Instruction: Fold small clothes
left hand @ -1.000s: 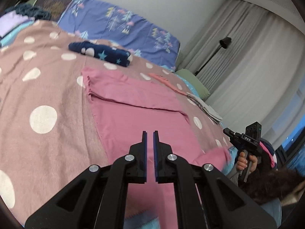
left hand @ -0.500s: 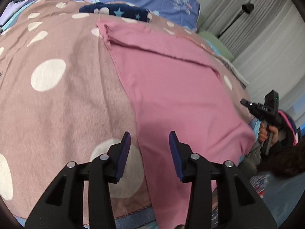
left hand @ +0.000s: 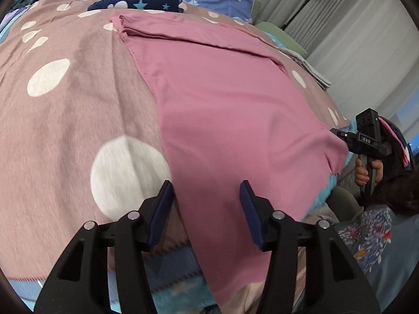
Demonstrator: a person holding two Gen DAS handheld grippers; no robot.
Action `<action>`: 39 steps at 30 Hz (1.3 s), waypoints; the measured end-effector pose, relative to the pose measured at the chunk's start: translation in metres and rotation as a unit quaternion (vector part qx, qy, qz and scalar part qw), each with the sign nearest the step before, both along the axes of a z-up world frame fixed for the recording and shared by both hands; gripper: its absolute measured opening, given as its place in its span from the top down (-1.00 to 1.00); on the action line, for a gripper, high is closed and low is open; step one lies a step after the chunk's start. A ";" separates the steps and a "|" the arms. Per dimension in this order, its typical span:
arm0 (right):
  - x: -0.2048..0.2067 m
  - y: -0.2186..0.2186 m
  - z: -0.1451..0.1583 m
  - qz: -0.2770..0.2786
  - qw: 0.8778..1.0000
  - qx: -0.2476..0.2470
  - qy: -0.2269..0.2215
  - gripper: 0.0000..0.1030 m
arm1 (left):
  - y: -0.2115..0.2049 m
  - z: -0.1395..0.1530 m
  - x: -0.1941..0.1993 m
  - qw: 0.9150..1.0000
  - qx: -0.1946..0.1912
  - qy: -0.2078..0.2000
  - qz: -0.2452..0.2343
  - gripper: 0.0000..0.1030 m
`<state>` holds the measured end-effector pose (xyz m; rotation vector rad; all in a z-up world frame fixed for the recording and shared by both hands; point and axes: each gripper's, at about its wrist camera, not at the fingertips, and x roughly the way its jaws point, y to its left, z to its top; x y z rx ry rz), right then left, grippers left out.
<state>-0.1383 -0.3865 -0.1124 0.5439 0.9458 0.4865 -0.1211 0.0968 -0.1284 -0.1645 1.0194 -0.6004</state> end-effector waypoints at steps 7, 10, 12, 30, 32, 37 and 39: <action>-0.034 0.004 0.006 0.032 0.999 -0.013 -0.017 0.09 | 0.015 -0.007 -0.021 0.999 -0.031 0.015 0.026 0.20; -0.034 0.020 0.011 0.057 0.997 -0.045 -0.028 0.76 | 0.013 -0.006 -0.028 0.999 -0.027 0.010 0.027 0.65; -0.027 0.028 0.017 0.054 0.997 -0.048 -0.035 0.90 | 0.011 -0.005 -0.028 0.999 -0.032 0.011 0.031 0.95; 0.159 0.016 0.131 -0.025 0.984 0.022 -0.174 0.90 | 0.016 0.152 0.119 0.970 -0.066 -0.212 0.103 0.95; 0.186 0.019 0.118 -0.032 0.987 0.021 -0.155 0.90 | 0.016 0.147 0.149 0.973 -0.063 -0.196 0.108 0.95; 0.248 0.019 0.068 -0.048 0.994 0.001 -0.099 0.90 | 0.019 0.104 0.228 0.981 -0.054 -0.138 0.124 0.95; 0.269 0.020 0.048 -0.051 0.996 -0.005 -0.076 0.90 | 0.018 0.086 0.249 0.983 -0.049 -0.117 0.129 0.95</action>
